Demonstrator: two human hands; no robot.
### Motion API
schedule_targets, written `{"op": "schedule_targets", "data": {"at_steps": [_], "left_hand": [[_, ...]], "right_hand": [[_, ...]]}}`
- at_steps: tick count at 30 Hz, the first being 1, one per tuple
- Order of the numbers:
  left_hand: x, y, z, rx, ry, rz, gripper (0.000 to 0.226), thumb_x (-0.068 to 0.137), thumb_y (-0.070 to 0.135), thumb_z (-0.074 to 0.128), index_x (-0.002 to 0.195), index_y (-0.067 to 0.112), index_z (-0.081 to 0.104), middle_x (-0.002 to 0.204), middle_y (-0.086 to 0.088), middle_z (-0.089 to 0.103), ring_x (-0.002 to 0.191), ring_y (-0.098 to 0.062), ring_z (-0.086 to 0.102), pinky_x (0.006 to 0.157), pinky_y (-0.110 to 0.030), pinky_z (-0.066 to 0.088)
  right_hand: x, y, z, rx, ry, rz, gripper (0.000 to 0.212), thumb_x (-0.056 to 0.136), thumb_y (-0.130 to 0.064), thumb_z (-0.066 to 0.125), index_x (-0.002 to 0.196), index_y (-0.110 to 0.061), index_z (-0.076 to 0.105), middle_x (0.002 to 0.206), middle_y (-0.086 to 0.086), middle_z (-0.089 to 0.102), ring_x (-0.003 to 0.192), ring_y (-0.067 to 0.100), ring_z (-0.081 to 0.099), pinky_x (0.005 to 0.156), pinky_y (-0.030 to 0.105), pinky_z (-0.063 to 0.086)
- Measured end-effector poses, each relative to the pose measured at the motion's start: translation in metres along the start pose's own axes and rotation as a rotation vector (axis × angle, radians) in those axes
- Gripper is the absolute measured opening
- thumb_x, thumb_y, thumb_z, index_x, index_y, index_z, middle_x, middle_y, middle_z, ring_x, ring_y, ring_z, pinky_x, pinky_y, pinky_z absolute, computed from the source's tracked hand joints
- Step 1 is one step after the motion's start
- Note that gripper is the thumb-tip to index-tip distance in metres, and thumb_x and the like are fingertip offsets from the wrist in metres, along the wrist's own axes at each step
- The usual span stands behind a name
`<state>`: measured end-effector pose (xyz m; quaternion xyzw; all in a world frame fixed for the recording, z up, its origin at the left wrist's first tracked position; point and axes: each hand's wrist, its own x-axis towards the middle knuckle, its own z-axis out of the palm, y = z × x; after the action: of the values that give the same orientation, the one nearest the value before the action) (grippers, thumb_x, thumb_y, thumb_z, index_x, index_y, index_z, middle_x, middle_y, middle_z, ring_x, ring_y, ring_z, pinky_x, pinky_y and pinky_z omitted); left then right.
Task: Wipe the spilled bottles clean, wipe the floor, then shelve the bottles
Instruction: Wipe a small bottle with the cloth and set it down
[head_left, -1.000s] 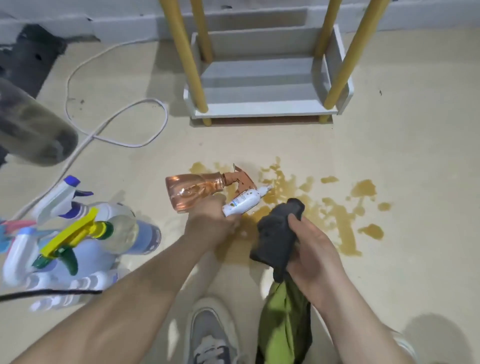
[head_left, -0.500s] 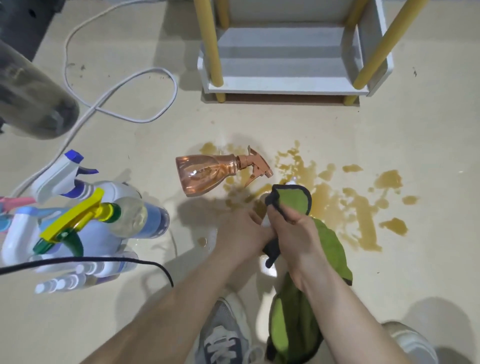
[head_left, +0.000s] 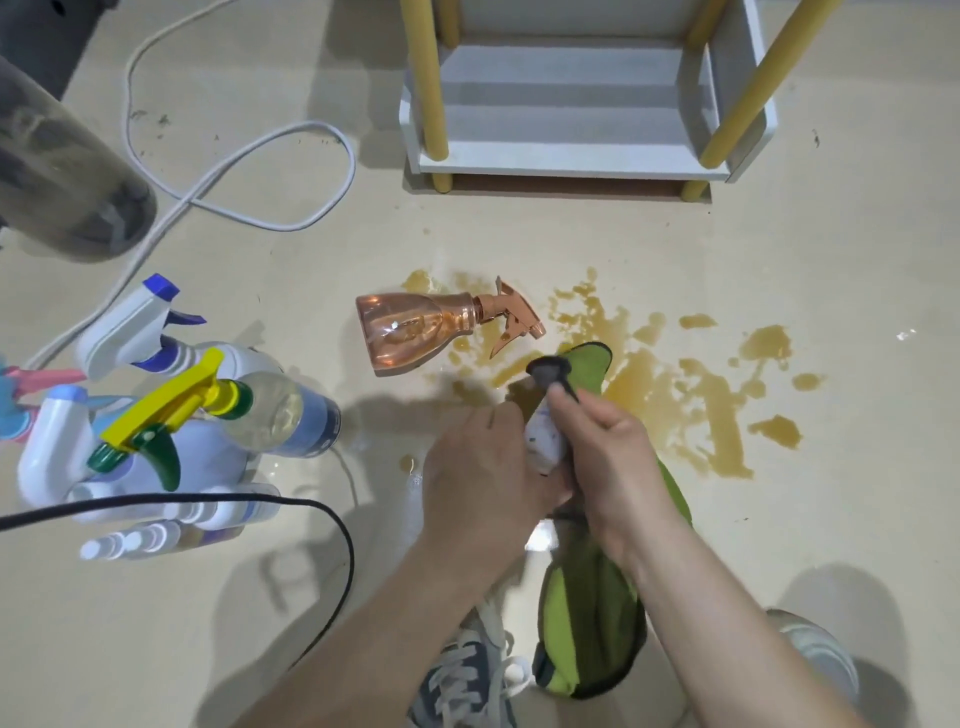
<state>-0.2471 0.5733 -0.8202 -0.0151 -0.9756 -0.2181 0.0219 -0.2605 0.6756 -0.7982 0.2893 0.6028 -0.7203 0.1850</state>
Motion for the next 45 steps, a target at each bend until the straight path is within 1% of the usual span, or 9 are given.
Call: {"op": "schedule_targets", "data": {"at_steps": [4, 13, 18, 21, 23, 27, 33, 40, 45], "left_hand": [[-0.014, -0.001, 0.005, 0.009, 0.133, 0.199, 0.033, 0.065, 0.042, 0.068, 0.069, 0.013, 0.051, 0.062, -0.002, 0.049, 0.057, -0.021, 0.048, 0.052, -0.027, 0.032], [-0.005, -0.015, -0.001, 0.013, 0.159, 0.383, 0.01, 0.073, 0.016, 0.067, 0.074, 0.01, 0.058, 0.066, -0.005, 0.056, 0.061, -0.027, 0.052, 0.056, -0.032, 0.036], [0.001, -0.011, -0.037, -0.435, -0.142, -0.052, 0.03, 0.067, 0.037, 0.075, 0.095, 0.032, 0.069, 0.079, 0.013, 0.07, 0.073, -0.007, 0.065, 0.061, -0.023, 0.049], [0.007, -0.019, -0.047, -0.913, -0.23, -0.333, 0.032, 0.068, 0.032, 0.076, 0.099, 0.035, 0.072, 0.089, 0.013, 0.074, 0.082, -0.007, 0.071, 0.074, -0.035, 0.059], [0.012, -0.022, -0.048, -1.031, -0.224, -0.419, 0.039, 0.068, 0.029, 0.072, 0.107, 0.029, 0.072, 0.096, 0.007, 0.074, 0.083, -0.012, 0.072, 0.079, -0.044, 0.059], [0.012, -0.027, -0.052, -1.053, -0.238, -0.439, 0.033, 0.07, 0.031, 0.072, 0.103, 0.027, 0.074, 0.099, 0.006, 0.073, 0.09, -0.014, 0.071, 0.085, -0.046, 0.058], [0.006, -0.026, -0.067, -0.967, -0.333, -0.36, 0.016, 0.09, 0.023, 0.066, 0.104, 0.022, 0.073, 0.091, 0.003, 0.074, 0.089, -0.019, 0.071, 0.089, -0.046, 0.055], [-0.004, -0.027, -0.083, -0.979, -0.329, -0.281, 0.037, 0.072, 0.013, 0.077, 0.102, 0.035, 0.07, 0.098, 0.014, 0.075, 0.094, -0.005, 0.07, 0.084, -0.03, 0.058], [-0.002, -0.038, -0.087, -0.918, -0.311, -0.246, 0.022, 0.072, 0.019, 0.083, 0.089, 0.028, 0.073, 0.084, 0.004, 0.076, 0.077, -0.015, 0.072, 0.073, -0.033, 0.058]], "right_hand": [[0.024, -0.015, -0.011, 0.16, 0.172, 0.045, 0.021, 0.098, -0.024, 0.057, 0.105, -0.007, 0.067, 0.084, 0.015, 0.058, 0.073, 0.025, 0.056, 0.07, 0.037, 0.049], [-0.016, 0.002, -0.012, -0.309, -0.078, -0.047, 0.049, 0.1, -0.05, 0.043, 0.081, -0.008, 0.059, 0.085, 0.026, 0.062, 0.083, 0.038, 0.061, 0.077, 0.043, 0.045], [-0.013, -0.025, -0.042, -1.134, -0.179, -0.139, 0.055, 0.096, -0.065, 0.019, 0.141, -0.04, 0.037, 0.117, 0.006, 0.059, 0.117, 0.029, 0.052, 0.099, 0.04, 0.042], [-0.039, -0.036, -0.043, -1.55, -0.291, -0.176, 0.062, 0.098, -0.059, 0.028, 0.151, -0.047, -0.001, 0.112, 0.008, 0.039, 0.109, 0.026, 0.039, 0.094, 0.036, 0.042], [-0.047, -0.035, -0.04, -1.734, -0.231, -0.4, 0.06, 0.1, -0.044, 0.04, 0.151, -0.036, 0.01, 0.109, 0.004, 0.031, 0.101, 0.023, 0.036, 0.081, 0.029, 0.041], [-0.03, -0.022, -0.034, -1.313, -0.177, -0.78, 0.04, 0.1, -0.043, 0.037, 0.134, -0.03, 0.053, 0.138, 0.003, 0.04, 0.13, 0.023, 0.034, 0.104, 0.041, 0.034], [-0.009, -0.003, 0.006, -0.721, -0.405, -0.534, 0.052, 0.097, -0.061, 0.023, 0.136, -0.037, 0.047, 0.072, 0.0, 0.067, 0.073, 0.029, 0.067, 0.074, 0.048, 0.054], [-0.012, -0.015, -0.01, -0.248, -0.687, 0.157, 0.066, 0.071, -0.073, 0.054, 0.097, -0.014, 0.069, 0.083, 0.001, 0.076, 0.083, 0.013, 0.072, 0.074, 0.021, 0.055], [-0.01, -0.019, -0.013, -0.658, -0.778, -0.013, 0.043, 0.068, -0.022, 0.08, 0.1, 0.0, 0.063, 0.084, 0.014, 0.068, 0.072, 0.027, 0.062, 0.069, 0.032, 0.05]]}}
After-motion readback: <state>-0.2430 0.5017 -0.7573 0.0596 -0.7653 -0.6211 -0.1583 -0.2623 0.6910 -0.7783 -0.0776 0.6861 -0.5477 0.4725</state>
